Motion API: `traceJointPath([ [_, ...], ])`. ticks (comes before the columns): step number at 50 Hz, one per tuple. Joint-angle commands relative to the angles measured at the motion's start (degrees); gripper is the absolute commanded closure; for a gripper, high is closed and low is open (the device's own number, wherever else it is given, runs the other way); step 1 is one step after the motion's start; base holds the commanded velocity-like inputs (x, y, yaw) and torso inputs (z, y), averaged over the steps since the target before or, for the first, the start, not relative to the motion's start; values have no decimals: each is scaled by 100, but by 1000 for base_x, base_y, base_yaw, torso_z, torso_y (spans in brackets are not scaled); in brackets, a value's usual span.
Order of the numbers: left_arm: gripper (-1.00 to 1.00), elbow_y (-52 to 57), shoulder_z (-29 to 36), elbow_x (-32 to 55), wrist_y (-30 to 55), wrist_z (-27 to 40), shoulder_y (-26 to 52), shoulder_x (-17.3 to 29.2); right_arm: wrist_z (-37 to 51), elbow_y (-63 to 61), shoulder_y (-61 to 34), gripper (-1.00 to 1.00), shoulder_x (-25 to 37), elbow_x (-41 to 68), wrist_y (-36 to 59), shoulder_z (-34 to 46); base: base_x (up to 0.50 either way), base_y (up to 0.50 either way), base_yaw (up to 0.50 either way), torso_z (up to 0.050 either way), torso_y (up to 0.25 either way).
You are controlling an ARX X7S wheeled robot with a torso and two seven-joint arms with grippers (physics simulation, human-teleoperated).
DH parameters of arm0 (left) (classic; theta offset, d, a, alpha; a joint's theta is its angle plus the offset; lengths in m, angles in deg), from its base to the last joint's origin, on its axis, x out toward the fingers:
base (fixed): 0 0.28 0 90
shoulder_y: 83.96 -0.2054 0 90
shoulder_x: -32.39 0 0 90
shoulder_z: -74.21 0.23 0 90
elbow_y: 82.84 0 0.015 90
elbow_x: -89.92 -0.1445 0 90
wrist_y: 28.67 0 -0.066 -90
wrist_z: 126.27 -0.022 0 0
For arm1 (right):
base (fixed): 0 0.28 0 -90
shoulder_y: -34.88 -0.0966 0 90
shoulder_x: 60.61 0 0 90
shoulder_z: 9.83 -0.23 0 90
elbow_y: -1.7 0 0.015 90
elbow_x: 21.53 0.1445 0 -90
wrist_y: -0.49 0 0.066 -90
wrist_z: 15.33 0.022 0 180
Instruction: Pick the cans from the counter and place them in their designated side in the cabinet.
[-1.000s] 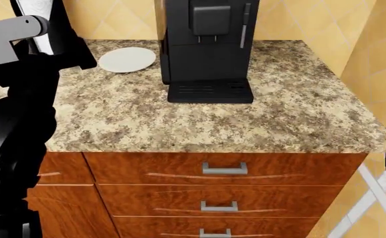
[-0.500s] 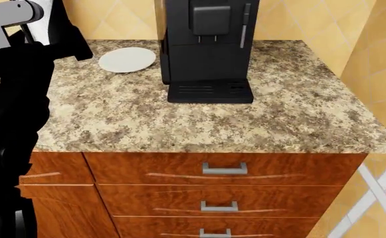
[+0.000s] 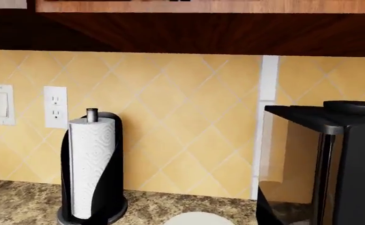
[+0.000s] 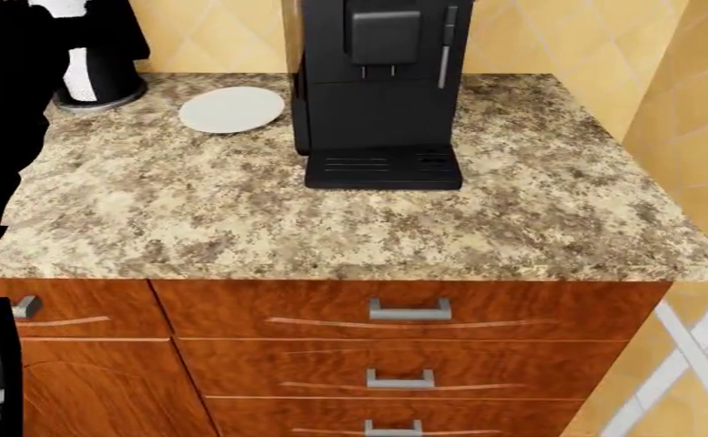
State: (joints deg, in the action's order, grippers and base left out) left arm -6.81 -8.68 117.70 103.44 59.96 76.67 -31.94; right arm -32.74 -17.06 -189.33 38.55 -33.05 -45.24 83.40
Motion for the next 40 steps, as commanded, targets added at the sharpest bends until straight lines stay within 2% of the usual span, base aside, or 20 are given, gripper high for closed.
traceJointPath([
  [1, -100, -492, 258, -50, 234, -470, 728, 290, -110, -62, -80, 100, -6, -148, -30, 8, 3, -465, 0, 0, 10],
  [12, -100, -848, 249, -146, 15, -484, 892, 273, -110, -62, -80, 100, -6, -148, -30, 8, 3, -493, 0, 0, 0],
  [19, -100, -1060, 264, -186, -49, -533, 1056, 282, -110, -62, -80, 100, -6, -148, -30, 8, 0, 0, 0, 1, 1],
  [28, -100, -1762, 445, -265, -80, -929, 1495, 333, -110, -62, -80, 100, -6, -148, -30, 8, 0, 0, 0, 0, 0],
  [40, -100, -1519, 525, -205, 175, -1115, 1585, 524, -110, -62, -80, 100, -6, -148, -30, 8, 60, 0, 0, 0, 1],
])
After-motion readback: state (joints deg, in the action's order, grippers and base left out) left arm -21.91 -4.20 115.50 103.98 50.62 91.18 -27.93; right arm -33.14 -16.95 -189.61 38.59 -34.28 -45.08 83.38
